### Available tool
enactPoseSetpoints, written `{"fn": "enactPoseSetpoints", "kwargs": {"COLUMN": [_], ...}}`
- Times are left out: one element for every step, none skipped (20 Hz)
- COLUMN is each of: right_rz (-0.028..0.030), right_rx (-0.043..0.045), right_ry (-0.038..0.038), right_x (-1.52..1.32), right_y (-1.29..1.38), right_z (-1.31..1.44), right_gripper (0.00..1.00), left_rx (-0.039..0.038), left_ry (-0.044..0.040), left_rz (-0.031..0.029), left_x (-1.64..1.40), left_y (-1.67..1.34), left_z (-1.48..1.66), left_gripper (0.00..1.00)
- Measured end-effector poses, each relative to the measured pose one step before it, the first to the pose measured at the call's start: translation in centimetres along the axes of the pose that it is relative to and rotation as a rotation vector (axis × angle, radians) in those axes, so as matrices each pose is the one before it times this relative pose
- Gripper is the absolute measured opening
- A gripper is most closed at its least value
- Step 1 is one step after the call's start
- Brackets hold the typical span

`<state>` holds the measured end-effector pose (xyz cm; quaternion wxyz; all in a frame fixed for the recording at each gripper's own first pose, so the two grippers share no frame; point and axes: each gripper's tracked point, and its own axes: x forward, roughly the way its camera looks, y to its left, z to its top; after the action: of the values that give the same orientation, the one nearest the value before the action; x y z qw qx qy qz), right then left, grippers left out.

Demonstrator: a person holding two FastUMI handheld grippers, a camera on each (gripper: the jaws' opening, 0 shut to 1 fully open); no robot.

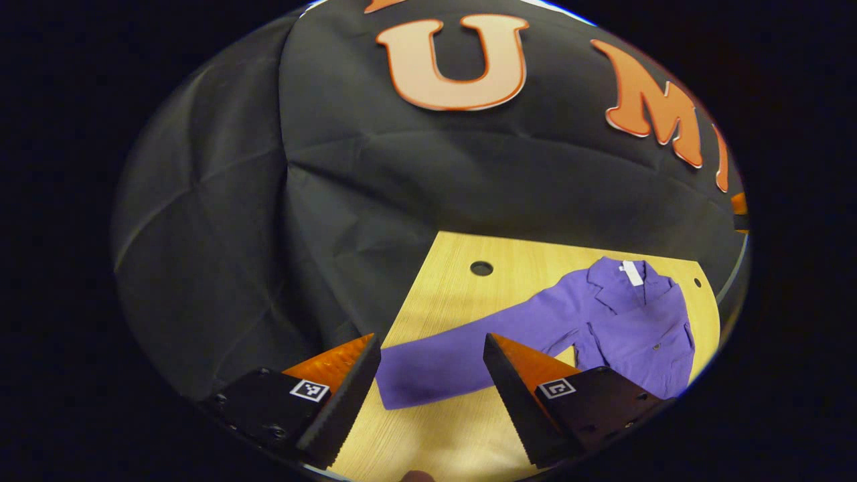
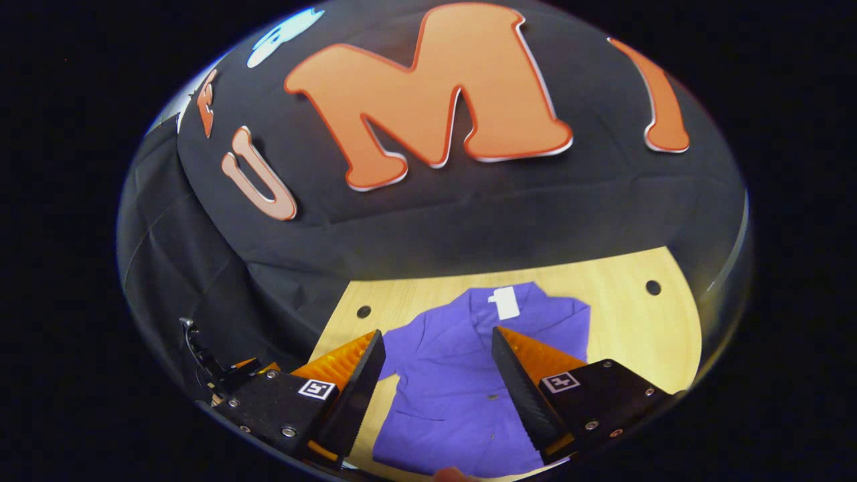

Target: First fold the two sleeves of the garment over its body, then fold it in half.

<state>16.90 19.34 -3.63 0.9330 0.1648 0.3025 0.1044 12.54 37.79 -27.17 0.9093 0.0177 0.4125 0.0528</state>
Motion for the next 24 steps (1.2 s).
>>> {"fn": "enactPoseSetpoints", "kwargs": {"right_rz": [-0.01911, -0.01467, -0.02054, -0.01746, -0.0278, -0.02684, -0.02747, -0.02004, -0.01472, -0.01789, -0.01549, -0.02215, -0.00818, -0.01351, -0.00673, -0.00987, -0.01288, -0.00604, -0.01508, -0.00568, -0.01631, -0.00489, -0.00515, 0.00086], "right_rx": [-0.0038, -0.00965, -0.01092, -0.01627, -0.0168, -0.0173, -0.01637, -0.01364, -0.01179, -0.00669, -0.00539, -0.00147, -0.00286, -0.00045, -0.00134, 0.00056, 0.0035, 0.00596, 0.00892, 0.00657, 0.00186, -0.00226, -0.00431, -0.00501], "right_ry": [-0.03524, -0.03265, -0.0275, -0.02404, -0.02341, -0.02842, -0.03098, -0.03032, -0.02599, -0.02091, -0.00751, -0.0072, -0.01194, -0.0154, -0.01245, -0.00809, -0.00192, -0.00047, 0.01014, 0.01048, 0.01079, 0.00286, 0.00062, 0.00042], "right_x": [-1.043, -0.918, -0.943, -0.977, -0.966, -0.699, -0.863, -0.712, -0.651, -1.357, -1.009, -0.721, -0.644, -0.637, -0.698, -0.561, -0.442, -0.311, -0.18, -0.272, -0.075, -0.211, -0.158, -0.019], "right_y": [-0.717, -0.582, -0.62, -0.566, -0.753, -0.71, -0.665, -0.524, -0.46, -0.644, -0.483, -0.625, -0.416, -0.302, -0.324, -0.326, -0.419, -0.231, -0.459, -0.256, -0.406, -0.266, 0.008, 0.107], "right_z": [0.518, 0.423, 0.466, 0.246, 0.327, 0.395, 0.396, 0.403, 0.303, 0.304, 0.072, 0.037, -0.002, 0.149, 0.016, -0.087, -0.237, -0.247, -0.34, -0.507, -0.363, -0.085, 0.019, -0.054], "right_gripper": [0.96, 0.96, 0.96, 0.96, 0.96, 0.96, 0.96, 0.96, 0.95, 0.95, 0.95, 1.0, 0.95, 1.0, 0.95, 1.0, 0.95, 0.95, 1.0, 0.95, 1.0, 1.0, 0.95, 0.95], "left_rx": [-0.00878, -0.00742, -0.00832, -0.00509, -0.01294, -0.01282, -0.01608, -0.01606, -0.01184, -0.01539, -0.0087, -0.00506, 0.00551, 0.00321, -0.0016, -0.00127, -0.00149, -0.00345, -0.00339, 0.00139, 0.00738, -0.00257, 0.00226, 0.00752], "left_ry": [0.03842, 0.0575, 0.06042, 0.05692, 0.05167, 0.04844, 0.04974, 0.0404, 0.05363, 0.05943, 0.03966, 0.02434, 0.02321, 0.01628, 0.01802, 0.02106, 0.00908, 0.0198, 0.0125, 0.00757, 0.01428, 0.00049, 0.01245, 0.00207], "left_rz": [-0.0045, -0.01333, -0.00861, -0.01597, -0.00402, -0.01716, -0.0148, -0.02457, -0.01211, -0.00766, -0.0087, 0.00129, 0.00153, 0.01164, 0.00856, 0.0144, 0.00787, 0.00591, 0.00216, 0.001, 0.00662, 0.00773, 0.00354, 0.01127], "left_x": [0.81, 0.852, 0.779, 1.0, 0.661, 0.902, 0.713, 0.928, 0.83, 0.902, 1.201, 1.017, 1.444, 1.082, 1.001, 0.841, 0.888, 0.915, 0.669, 0.391, 0.429, 0.282, 0.37, -0.008], "left_y": [0.216, 0.203, 0.181, 0.189, 0.46, 0.295, -0.119, 0.022, 0.186, -0.006, 0.0, -0.105, 0.075, 0.19, 0.061, 0.101, 0.022, 0.065, 0.137, 0.191, 0.209, 0.17, 0.002, 0.333], "left_z": [-0.536, -0.937, -0.888, -0.945, -0.804, -0.535, -0.563, -0.377, -0.604, -0.841, -0.346, -0.209, -0.023, 0.16, 0.031, 0.052, 0.23, -0.176, 0.118, 0.104, 0.09, 0.302, 0.06, 0.028], "left_gripper": [0.97, 0.97, 0.97, 0.98, 0.98, 0.98, 0.98, 0.99, 0.99, 0.99, 1.0, 1.0, 1.0, 0.98, 0.98, 0.98, 0.98, 0.98, 0.98, 0.98, 0.98, 0.98, 0.98, 0.98]}}
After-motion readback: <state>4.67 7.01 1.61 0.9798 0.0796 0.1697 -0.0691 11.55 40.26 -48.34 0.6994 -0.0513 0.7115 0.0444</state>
